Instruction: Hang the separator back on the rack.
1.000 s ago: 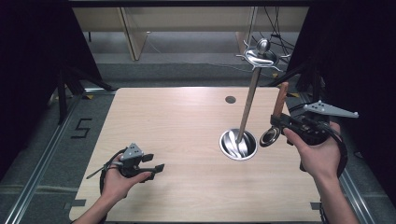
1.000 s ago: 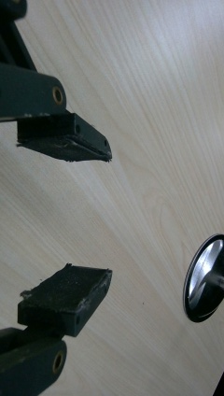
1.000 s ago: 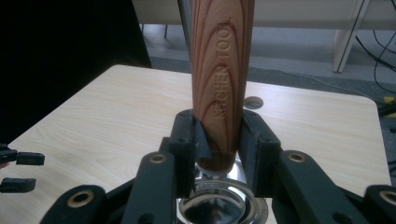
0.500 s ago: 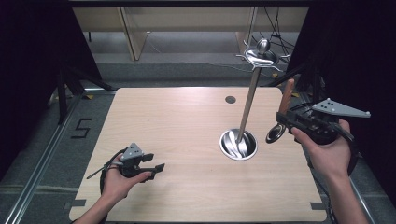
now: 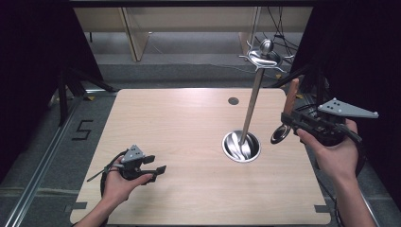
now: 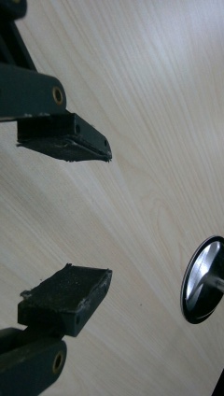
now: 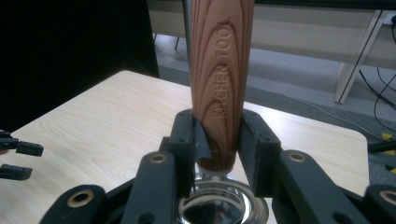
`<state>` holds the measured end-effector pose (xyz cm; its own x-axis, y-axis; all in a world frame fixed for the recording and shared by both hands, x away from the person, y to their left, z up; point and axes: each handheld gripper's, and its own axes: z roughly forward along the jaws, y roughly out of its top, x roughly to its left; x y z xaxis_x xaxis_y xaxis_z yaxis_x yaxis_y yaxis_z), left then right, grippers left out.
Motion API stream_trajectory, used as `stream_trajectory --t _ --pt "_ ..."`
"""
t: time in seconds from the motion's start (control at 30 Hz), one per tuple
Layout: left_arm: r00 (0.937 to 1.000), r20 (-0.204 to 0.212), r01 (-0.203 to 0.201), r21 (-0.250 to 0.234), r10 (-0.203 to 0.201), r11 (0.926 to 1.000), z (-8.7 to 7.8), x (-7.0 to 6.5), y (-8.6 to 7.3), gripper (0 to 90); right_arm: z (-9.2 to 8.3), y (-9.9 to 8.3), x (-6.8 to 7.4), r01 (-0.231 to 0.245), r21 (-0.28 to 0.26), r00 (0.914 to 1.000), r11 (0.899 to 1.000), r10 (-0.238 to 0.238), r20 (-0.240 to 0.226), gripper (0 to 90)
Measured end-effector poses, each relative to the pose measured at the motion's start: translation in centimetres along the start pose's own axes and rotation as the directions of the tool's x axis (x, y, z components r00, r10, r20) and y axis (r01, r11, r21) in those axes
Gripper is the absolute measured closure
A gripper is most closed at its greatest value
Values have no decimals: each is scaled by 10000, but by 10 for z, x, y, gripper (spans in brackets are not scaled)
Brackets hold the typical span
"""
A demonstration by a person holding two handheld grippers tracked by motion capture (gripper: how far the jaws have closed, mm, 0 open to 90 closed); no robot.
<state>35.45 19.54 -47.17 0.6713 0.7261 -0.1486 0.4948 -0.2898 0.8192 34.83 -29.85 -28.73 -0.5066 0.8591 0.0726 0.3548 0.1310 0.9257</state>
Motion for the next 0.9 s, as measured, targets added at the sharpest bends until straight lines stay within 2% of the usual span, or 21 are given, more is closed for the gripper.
stream_trajectory --t 0.07,0.1,0.3,0.4,0.47,0.53,0.6,0.63,0.67,0.73,0.87,0.9 --pt "10000 -44 -12 41 12 10000 0 0 1 353 -1 2 1 -33 115 10000 9999 33 -8 692" --pt "10000 -96 -9 17 9 10000 -1 -1 1 353 -1 4 -1 297 -4 9996 9996 -297 -29 692" --pt "9999 -86 131 -130 -133 9998 -1 0 0 354 0 7 0 238 10 9997 9997 -238 -97 692" --pt "10000 -96 12 -139 -13 9999 -1 0 0 353 0 8 -1 399 -133 9992 9991 -399 3 692" --pt "10000 -44 77 -193 -78 9998 -1 0 0 353 -1 8 0 250 -107 9997 9996 -250 -34 692" --pt "10000 -61 31 -167 -32 9999 -2 0 0 353 -1 10 -1 464 -177 9989 9988 -464 -18 692" --pt "9999 -117 49 -165 -51 9999 -2 0 0 353 0 12 0 406 -188 9991 9990 -408 -111 692" --pt "9999 -118 47 -154 -49 9999 -2 0 0 353 0 15 0 578 -238 9983 9980 -580 -75 692" --pt "9999 -93 -88 -28 88 10000 -3 1 0 353 -1 16 1 449 -163 9989 9989 -452 -155 692" --pt "9999 -61 108 -174 -109 9998 -1 0 0 354 0 17 1 434 -135 9989 9990 -436 -159 692" --pt "9999 -112 48 -127 -49 9999 -2 0 0 353 1 21 2 507 -163 9984 9986 -511 -250 692" --pt "9999 -108 45 -121 -46 9999 -1 1 0 353 2 22 1 705 -199 9974 9973 -708 -144 692"
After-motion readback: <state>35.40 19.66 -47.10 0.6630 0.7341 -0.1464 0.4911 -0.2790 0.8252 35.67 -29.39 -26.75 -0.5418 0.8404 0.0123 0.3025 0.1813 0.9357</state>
